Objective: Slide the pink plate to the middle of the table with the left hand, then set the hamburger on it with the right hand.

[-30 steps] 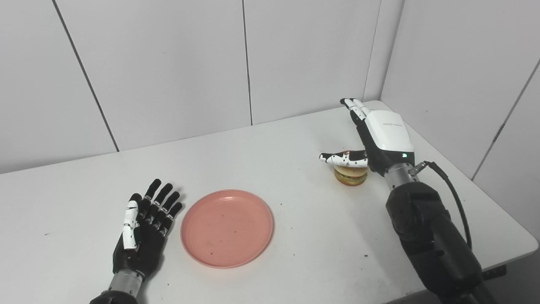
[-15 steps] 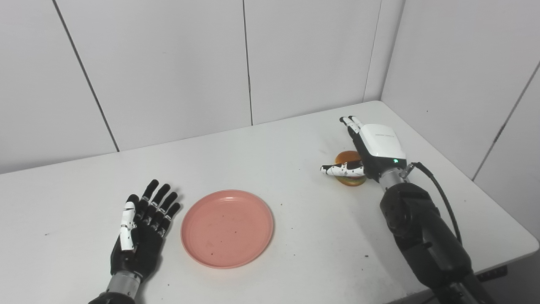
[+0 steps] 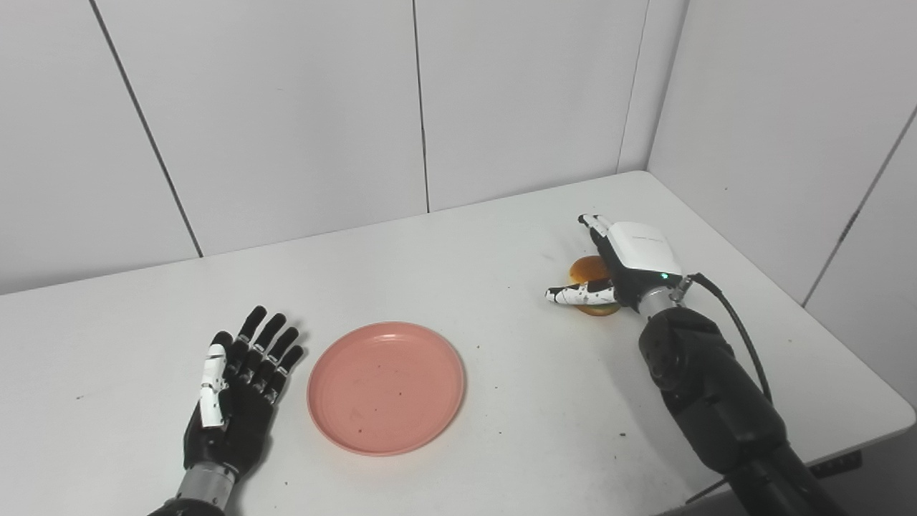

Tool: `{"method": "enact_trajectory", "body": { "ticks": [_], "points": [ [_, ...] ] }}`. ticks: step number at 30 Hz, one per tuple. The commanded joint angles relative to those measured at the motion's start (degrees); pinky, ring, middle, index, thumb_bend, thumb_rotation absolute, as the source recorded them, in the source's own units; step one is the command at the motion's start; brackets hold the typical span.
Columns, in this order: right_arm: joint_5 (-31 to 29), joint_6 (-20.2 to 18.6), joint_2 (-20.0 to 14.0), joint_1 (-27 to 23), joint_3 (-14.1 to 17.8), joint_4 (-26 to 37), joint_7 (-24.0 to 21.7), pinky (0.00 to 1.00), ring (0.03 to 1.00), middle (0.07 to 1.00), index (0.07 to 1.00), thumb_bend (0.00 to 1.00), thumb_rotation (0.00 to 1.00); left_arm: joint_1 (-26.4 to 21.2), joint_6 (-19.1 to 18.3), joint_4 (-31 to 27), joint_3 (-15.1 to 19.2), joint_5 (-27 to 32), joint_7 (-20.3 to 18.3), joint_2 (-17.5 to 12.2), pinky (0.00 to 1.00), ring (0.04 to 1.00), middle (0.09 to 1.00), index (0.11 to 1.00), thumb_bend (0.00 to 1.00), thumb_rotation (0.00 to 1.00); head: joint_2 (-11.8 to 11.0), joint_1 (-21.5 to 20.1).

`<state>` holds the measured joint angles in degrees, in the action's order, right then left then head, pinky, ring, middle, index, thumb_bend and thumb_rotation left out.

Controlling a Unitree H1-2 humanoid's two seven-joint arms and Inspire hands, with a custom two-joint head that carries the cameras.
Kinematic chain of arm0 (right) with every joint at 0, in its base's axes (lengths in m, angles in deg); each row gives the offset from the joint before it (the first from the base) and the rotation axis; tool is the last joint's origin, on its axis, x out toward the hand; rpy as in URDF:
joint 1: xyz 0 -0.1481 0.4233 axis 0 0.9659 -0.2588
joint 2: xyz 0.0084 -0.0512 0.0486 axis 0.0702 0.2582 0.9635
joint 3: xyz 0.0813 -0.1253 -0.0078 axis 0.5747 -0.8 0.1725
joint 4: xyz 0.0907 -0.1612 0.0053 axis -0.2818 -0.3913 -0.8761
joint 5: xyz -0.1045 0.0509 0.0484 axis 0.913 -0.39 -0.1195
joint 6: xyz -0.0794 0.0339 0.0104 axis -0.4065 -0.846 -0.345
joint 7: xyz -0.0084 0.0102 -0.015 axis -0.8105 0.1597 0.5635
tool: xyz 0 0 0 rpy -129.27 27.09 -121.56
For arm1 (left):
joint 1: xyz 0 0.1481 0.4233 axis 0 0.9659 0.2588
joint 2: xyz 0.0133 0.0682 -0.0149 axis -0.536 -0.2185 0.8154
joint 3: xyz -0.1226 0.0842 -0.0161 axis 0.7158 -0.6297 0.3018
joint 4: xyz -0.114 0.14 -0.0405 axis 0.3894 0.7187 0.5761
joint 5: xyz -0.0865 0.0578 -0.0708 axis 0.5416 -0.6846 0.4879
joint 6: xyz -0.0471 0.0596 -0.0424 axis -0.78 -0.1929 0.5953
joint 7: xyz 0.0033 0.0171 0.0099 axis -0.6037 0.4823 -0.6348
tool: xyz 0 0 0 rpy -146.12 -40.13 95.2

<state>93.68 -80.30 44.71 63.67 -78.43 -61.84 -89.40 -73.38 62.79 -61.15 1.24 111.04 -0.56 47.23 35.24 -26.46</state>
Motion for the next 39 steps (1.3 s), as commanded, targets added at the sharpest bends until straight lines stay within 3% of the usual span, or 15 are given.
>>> {"method": "enact_trajectory", "body": {
  "ticks": [1,8,20,25,28,31,33,34,37,39],
  "points": [
    [0.2,-1.5,-1.7,-3.1,0.2,0.8,1.7,0.69,0.865,0.938,0.909,0.88,0.61,2.1,-3.9,1.5,0.2,-1.0,2.4,-1.0,0.93,0.909,0.916,0.915,0.34,1.0,-0.1,0.1],
    [0.6,-3.1,-2.8,-3.6,-0.8,-0.2,0.6,0.72,0.878,0.946,0.914,0.87,0.61,2.1,-3.9,1.3,0.1,-0.9,2.0,-1.2,0.94,0.915,0.921,0.919,0.34,1.0,0.3,0.2],
    [-0.8,-3.4,-2.8,-4.2,-1.6,-3.2,2.5,0.71,0.836,0.892,0.877,0.85,0.51,2.2,-4.2,0.8,0.1,-0.8,2.3,-1.2,0.93,0.911,0.916,0.911,0.35,1.0,0.5,0.4],
    [-1.5,-3.7,-2.8,-4.9,-2.2,-5.0,2.2,0.69,0.818,0.866,0.875,0.85,0.5,2.2,-4.3,0.7,0.0,-0.7,2.0,-1.4,0.94,0.916,0.923,0.922,0.35,1.0,0.7,0.7],
    [-3.1,-3.7,-2.5,-5.4,-2.1,-5.8,1.8,0.62,0.789,0.854,0.872,0.86,0.48,2.2,-4.3,0.7,0.0,-0.4,1.8,-1.4,0.95,0.926,0.931,0.928,0.35,1.0,0.7,0.8],
    [-4.8,-3.8,-2.3,-5.7,-2.1,-6.0,1.3,0.54,0.687,0.794,0.821,0.85,0.41,2.3,-4.2,0.6,-0.2,-0.6,2.1,-1.4,0.94,0.925,0.932,0.929,0.35,1.0,0.8,0.8],
    [-5.2,-3.6,-2.3,-5.9,-2.3,-6.3,1.8,0.42,0.517,0.619,0.76,0.83,0.36,2.3,-4.2,0.5,-0.2,-0.8,2.4,-1.4,0.94,0.92,0.926,0.923,0.35,1.0,0.9,0.9],
    [-5.7,-3.0,-2.4,-6.0,-2.3,-6.8,2.4,0.4,0.488,0.59,0.748,0.83,0.35,2.3,-4.3,0.4,-0.2,-0.7,2.4,-1.3,0.94,0.919,0.926,0.922,0.35,1.0,0.9,0.9],
    [-6.8,-1.4,-2.4,-6.2,-2.2,-8.2,4.5,0.28,0.365,0.456,0.523,0.58,0.17,2.3,-4.5,0.2,-0.2,-0.3,2.2,-1.3,0.95,0.924,0.931,0.928,0.35,1.0,0.9,0.9],
    [-7.7,-1.4,-2.4,-6.1,-2.0,-8.0,5.5,0.26,0.345,0.438,0.499,0.53,0.15,2.2,-4.5,0.3,-0.2,-0.2,2.3,-1.2,0.94,0.923,0.931,0.929,0.35,1.0,1.0,1.2]
  ]
}}
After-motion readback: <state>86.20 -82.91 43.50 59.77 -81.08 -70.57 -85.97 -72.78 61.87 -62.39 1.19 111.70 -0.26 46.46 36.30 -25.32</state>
